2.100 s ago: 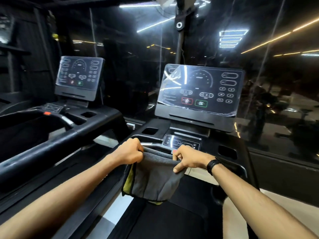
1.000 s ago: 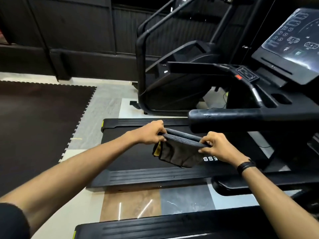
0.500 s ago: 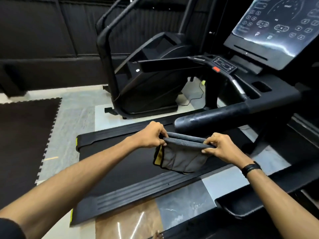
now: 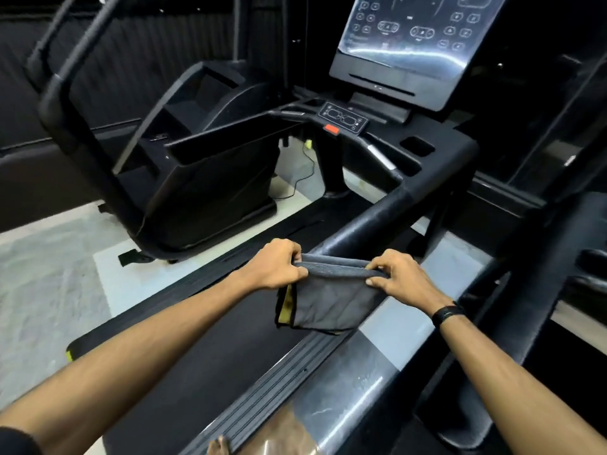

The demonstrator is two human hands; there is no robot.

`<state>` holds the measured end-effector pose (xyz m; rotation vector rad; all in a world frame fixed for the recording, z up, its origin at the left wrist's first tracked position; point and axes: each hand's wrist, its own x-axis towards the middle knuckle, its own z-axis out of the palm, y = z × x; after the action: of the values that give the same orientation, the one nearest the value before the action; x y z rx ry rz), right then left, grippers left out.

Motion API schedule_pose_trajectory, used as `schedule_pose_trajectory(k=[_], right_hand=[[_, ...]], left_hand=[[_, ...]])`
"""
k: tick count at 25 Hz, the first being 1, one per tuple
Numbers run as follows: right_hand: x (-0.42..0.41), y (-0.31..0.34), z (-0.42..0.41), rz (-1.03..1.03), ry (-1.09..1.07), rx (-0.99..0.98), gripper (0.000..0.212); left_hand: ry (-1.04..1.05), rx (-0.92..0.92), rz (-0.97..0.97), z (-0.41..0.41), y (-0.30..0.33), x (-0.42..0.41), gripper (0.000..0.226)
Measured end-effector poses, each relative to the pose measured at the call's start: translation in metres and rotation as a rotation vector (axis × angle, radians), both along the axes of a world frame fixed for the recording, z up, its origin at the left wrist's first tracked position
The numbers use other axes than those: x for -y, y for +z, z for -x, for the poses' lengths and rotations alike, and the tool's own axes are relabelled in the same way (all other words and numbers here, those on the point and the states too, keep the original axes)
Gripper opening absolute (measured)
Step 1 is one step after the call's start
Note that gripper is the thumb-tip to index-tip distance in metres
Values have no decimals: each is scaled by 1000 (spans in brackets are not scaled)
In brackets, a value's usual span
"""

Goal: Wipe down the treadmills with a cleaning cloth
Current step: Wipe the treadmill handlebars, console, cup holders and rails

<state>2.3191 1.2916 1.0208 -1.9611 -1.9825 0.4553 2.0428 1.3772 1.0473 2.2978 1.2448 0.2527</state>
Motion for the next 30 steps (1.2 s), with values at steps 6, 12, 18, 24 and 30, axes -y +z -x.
schedule_pose_trajectory(k=[6, 12, 18, 24, 30], right_hand=[[-20, -5, 22, -4, -222, 54, 16], [-37, -17, 68, 53, -391, 1, 11], [-15, -5, 90, 178, -511, -171, 15], [-22, -7, 84, 115, -636, -284, 6], [-54, -30, 61, 97, -688, -355, 7]], left_hand=[[-134, -68, -61, -8, -17, -68, 31], [-209, 55, 229, 4, -38, -119, 24], [-320, 152, 387, -2, -38, -133, 19], [-302, 204, 278, -29, -39, -156, 26], [-333, 47, 282, -58, -49, -193, 16]])
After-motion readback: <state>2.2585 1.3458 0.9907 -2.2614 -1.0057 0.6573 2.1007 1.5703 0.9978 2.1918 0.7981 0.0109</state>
